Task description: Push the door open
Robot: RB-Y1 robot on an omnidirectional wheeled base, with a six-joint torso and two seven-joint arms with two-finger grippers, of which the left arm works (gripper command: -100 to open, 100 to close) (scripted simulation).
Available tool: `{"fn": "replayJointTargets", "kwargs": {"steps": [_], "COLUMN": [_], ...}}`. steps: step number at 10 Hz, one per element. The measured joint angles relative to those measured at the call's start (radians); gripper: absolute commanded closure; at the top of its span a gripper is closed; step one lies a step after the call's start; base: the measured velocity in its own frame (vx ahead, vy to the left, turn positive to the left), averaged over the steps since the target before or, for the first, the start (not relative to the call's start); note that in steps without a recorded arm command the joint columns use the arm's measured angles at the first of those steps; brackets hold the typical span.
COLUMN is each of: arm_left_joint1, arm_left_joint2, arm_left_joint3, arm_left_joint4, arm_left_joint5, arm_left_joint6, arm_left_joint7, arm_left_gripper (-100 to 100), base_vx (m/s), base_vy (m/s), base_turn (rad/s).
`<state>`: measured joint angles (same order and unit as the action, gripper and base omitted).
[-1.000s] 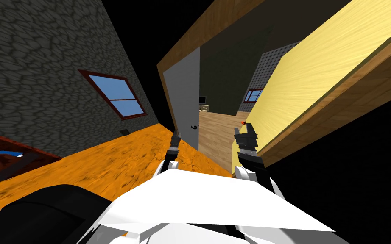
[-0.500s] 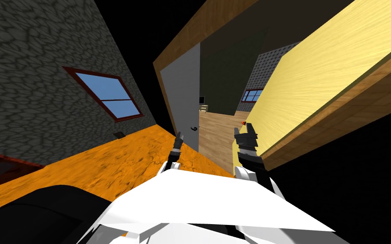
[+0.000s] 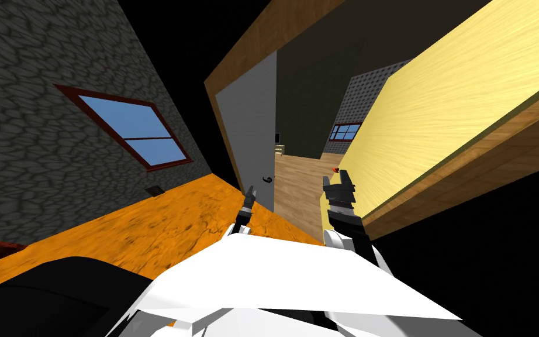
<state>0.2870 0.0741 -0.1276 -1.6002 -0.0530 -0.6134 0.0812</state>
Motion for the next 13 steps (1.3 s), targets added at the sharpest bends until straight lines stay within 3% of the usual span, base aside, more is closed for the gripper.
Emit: {"fn": "replayJointTargets", "kwargs": {"steps": [5,11,13], "arm_left_joint1": [-0.034,-0.095,-0.105], "arm_left_joint2": [0.004,0.012,0.005], "arm_left_joint3": [-0.035,-0.074,-0.091], "arm_left_joint4": [0.119,0.317,0.355], "arm_left_joint5": [0.001,0.006,0.004], "arm_left_joint6": [-0.016,-0.063,-0.06], "arm_left_joint7": [-0.002,-0.001,-0.006], "arm_left_gripper": [-100,-100,-100], "base_vx": [0.075,0.082,0.085], "base_vy": [0.07,0.082,0.082], "base_turn": [-0.062,-0.07,-0.063]}}
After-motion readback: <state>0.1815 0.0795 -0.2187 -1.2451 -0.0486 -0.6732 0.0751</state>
